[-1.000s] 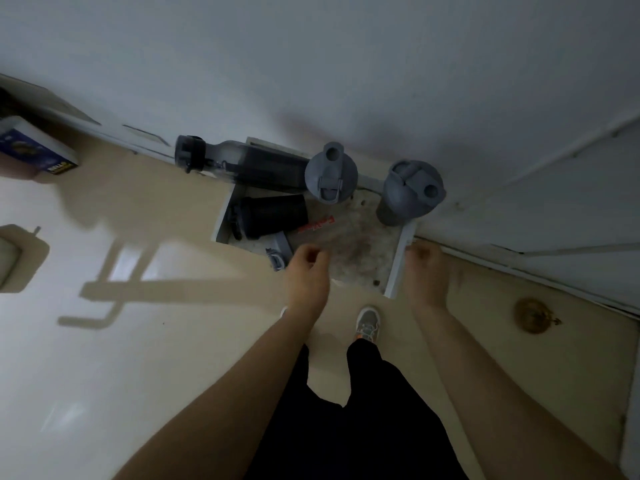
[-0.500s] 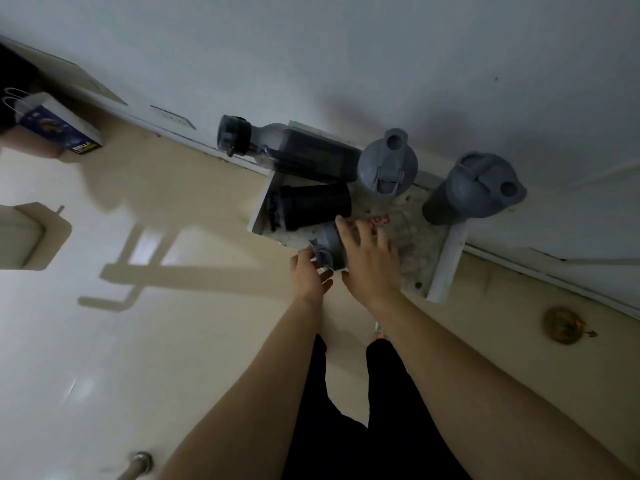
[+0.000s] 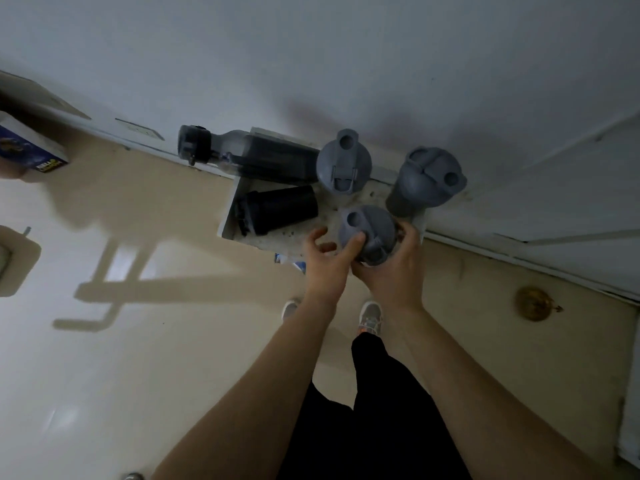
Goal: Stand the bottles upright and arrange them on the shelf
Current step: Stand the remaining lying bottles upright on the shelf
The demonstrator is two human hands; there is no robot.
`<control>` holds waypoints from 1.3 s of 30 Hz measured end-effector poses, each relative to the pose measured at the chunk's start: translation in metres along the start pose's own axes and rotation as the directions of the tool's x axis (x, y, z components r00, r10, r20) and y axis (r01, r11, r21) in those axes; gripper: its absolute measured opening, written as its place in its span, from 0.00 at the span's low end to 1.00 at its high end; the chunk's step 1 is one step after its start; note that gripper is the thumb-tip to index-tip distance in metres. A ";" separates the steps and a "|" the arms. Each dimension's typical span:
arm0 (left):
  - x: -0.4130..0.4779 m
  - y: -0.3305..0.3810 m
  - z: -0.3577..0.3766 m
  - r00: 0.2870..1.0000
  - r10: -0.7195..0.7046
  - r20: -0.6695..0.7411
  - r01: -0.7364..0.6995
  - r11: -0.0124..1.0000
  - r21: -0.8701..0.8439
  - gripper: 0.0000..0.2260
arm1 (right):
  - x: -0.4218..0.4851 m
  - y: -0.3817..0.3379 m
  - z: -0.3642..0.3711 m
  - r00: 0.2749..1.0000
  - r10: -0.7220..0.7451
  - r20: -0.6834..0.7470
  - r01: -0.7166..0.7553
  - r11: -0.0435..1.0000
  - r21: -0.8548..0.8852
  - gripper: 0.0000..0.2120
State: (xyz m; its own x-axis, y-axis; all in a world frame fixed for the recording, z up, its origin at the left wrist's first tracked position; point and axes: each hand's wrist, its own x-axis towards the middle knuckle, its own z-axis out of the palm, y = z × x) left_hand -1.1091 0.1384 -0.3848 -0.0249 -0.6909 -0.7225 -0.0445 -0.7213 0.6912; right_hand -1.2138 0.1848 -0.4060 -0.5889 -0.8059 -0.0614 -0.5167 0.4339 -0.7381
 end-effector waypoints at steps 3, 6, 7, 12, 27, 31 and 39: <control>-0.003 0.005 0.025 0.988 0.043 0.148 -0.051 0.997 0.049 0.35 | 0.005 0.007 -0.019 0.994 0.106 0.020 -0.107 0.990 0.091 0.48; -0.008 0.007 0.043 0.978 0.089 0.189 -0.119 0.981 0.152 0.29 | 0.005 0.015 -0.032 0.979 0.203 0.037 -0.206 0.970 0.128 0.47; -0.009 0.007 0.046 0.975 0.098 0.198 -0.137 0.972 0.192 0.29 | 0.004 0.017 -0.035 0.974 0.224 0.038 -0.228 0.964 0.139 0.47; -0.010 0.008 0.053 0.972 0.032 0.231 -0.098 0.955 0.281 0.34 | 0.002 0.024 -0.038 0.958 0.282 0.051 -0.286 0.946 0.149 0.47; 0.022 0.012 -0.063 0.969 -0.135 -0.205 0.150 0.987 0.062 0.05 | -0.055 0.008 -0.002 0.815 0.391 0.427 -0.363 0.920 -0.150 0.15; 0.053 0.014 -0.114 0.910 -0.075 -0.408 0.095 0.995 0.029 0.10 | -0.031 -0.042 0.063 0.872 0.114 0.476 -0.029 0.983 -0.182 0.21; 0.089 0.011 -0.117 0.978 -0.123 -0.168 0.111 0.991 -0.074 0.20 | 0.040 -0.081 0.158 0.792 -0.248 0.558 0.548 0.691 -0.472 0.44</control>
State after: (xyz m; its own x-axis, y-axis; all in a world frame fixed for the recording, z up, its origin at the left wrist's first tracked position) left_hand -0.9952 0.0633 -0.4394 0.1491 -0.5957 -0.7892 0.0266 -0.7955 0.6054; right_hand -1.0979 0.0541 -0.4548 0.0084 -0.9707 -0.2403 -0.9728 0.0477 -0.2266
